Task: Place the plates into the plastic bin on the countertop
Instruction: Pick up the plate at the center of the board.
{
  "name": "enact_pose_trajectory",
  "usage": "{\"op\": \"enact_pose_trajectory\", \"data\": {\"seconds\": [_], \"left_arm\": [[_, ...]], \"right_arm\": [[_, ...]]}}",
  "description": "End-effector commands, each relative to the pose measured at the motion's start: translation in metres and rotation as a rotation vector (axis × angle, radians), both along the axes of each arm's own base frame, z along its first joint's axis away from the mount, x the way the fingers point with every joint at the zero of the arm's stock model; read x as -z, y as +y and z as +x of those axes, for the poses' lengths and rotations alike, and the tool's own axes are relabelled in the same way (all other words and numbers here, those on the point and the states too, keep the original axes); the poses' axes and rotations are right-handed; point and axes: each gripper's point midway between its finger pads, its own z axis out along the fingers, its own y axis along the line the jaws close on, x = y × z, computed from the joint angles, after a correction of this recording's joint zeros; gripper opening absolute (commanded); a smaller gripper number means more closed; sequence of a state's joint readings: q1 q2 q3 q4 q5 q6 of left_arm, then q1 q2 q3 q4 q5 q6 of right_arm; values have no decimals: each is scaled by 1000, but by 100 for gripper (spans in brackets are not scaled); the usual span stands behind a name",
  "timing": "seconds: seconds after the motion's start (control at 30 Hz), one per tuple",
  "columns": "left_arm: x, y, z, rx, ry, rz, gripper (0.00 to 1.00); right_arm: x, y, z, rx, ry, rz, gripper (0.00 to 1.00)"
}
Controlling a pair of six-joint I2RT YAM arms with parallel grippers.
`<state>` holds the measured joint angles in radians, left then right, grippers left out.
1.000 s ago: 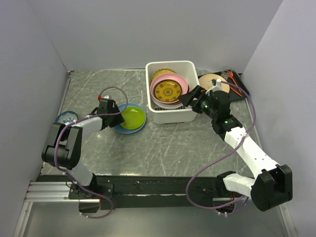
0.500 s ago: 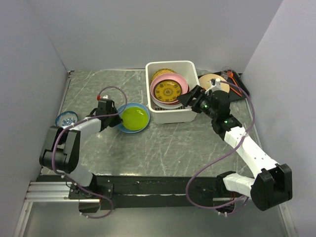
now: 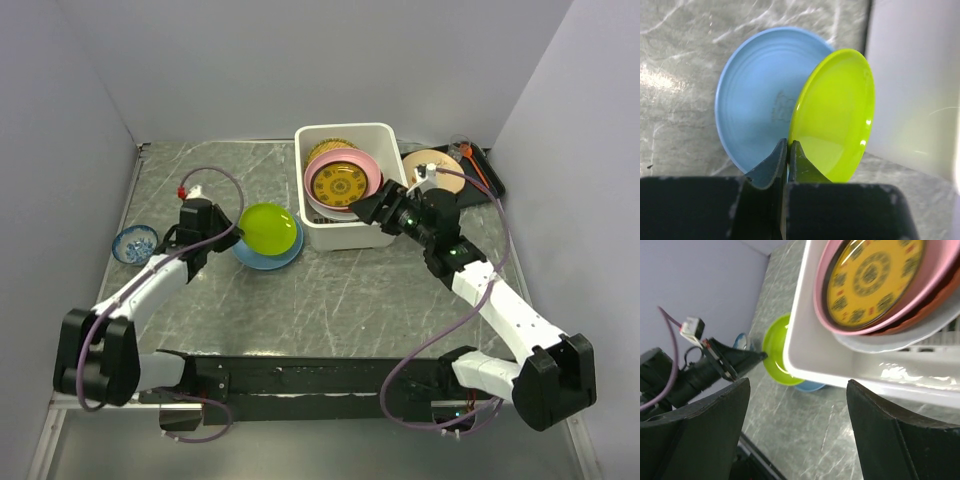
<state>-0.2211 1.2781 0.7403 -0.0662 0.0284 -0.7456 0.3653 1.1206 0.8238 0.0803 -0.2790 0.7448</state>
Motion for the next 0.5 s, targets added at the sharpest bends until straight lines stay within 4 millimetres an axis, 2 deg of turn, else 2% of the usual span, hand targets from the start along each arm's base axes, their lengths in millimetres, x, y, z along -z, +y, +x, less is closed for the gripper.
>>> {"op": "enact_pose_trajectory", "data": {"seconds": [0.0,0.07,0.2,0.47], "left_arm": [[-49,1,-4,-26,-114,-52,1],[-61,3,-8,-25,-135,-53,1],[-96,-2,-21,26,-219,-76,1],[-128,-14,-39,121,-320,-121,1]], "right_arm": [[-13,22,-11,-81,-30,39,85],[-12,36,-15,-134,-23,60,85],[-14,55,-16,-200,-14,94,85],[-12,91,-12,-304,8,123,85]]}}
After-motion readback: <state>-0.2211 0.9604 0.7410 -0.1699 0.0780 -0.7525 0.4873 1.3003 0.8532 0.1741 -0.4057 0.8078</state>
